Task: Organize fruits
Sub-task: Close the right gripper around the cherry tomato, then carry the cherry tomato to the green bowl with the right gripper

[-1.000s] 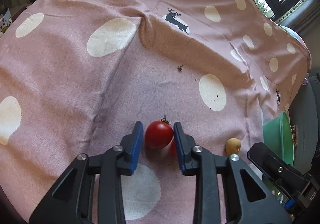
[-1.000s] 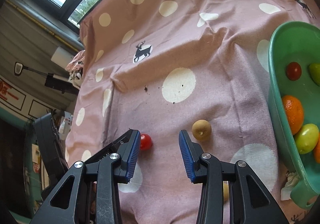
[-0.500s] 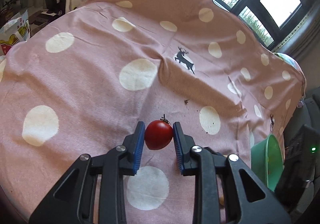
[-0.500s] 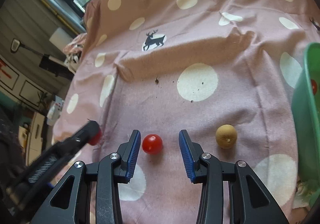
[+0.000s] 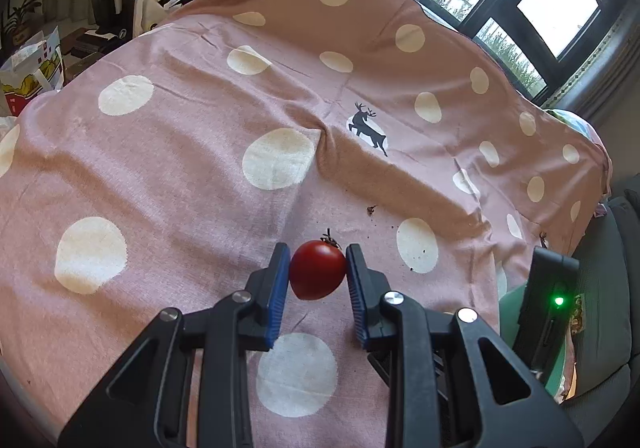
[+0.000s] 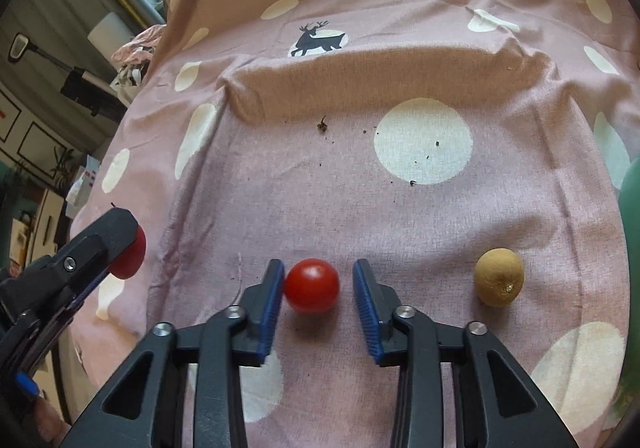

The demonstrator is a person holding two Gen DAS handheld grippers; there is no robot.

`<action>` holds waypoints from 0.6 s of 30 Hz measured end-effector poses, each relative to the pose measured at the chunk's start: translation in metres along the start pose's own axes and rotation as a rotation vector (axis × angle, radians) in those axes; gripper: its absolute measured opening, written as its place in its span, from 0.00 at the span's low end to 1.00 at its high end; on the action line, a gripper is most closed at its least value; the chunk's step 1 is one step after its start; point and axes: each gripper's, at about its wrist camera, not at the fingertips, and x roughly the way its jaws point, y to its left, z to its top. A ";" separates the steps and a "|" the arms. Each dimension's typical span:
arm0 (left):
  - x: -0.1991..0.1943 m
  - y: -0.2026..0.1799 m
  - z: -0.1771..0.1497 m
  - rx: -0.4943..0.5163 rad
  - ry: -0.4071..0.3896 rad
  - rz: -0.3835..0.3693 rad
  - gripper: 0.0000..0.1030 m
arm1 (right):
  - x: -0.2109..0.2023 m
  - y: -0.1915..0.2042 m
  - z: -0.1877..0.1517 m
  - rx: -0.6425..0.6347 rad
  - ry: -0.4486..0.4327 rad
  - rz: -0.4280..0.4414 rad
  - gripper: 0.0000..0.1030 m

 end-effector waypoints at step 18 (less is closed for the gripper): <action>-0.021 -0.025 -0.007 0.058 -0.043 -0.069 0.27 | -0.050 -0.012 -0.008 0.042 -0.130 0.000 0.29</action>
